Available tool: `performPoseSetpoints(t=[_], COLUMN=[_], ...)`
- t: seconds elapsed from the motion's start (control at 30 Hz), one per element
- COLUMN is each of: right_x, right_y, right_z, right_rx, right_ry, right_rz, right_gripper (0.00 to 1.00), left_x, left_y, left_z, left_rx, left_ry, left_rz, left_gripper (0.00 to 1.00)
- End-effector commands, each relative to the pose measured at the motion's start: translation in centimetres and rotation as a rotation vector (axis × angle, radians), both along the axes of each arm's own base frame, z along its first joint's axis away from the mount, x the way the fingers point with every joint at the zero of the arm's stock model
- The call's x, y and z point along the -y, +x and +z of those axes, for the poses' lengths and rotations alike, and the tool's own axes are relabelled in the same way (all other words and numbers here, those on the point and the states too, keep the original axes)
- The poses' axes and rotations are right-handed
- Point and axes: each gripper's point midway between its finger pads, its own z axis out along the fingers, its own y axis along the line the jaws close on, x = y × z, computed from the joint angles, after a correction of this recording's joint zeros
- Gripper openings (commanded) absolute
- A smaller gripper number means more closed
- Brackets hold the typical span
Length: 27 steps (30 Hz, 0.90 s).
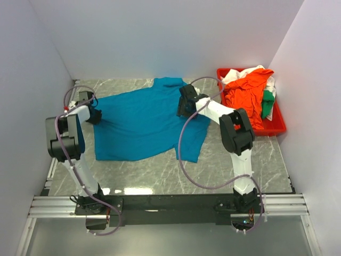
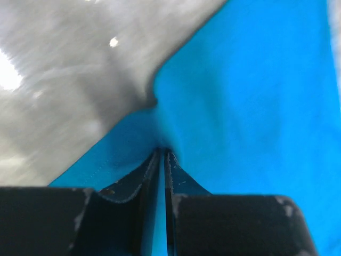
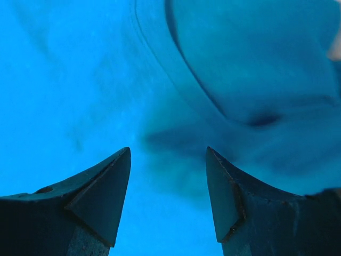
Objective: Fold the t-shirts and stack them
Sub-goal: Flatten the tshirt out
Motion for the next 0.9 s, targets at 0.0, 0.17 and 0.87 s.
performPoseSetpoints(t=[0.0,0.17,0.87], right_x=[-0.4,-1.3,-2.0], right_y=[1.2,5.6,9.4], right_z=[-0.1,-0.3,15.1], right_rx=[-0.038,-0.048,0.26], right_ry=[0.016,0.058,0.247], right_rz=[0.035,0.058,0.087], right_gripper=[0.65,0.65,0.65], left_x=[-1.0,-2.8,-3.6], left_y=[0.1,4.0,3.3], left_z=[-2.2,-2.6,9.4], left_rx=[-0.102,-0.105,0.162], left_ry=[0.027,0.037,0.065], left_rz=[-0.014,-0.017,-0.027], left_gripper=[0.15,0.14,0.44])
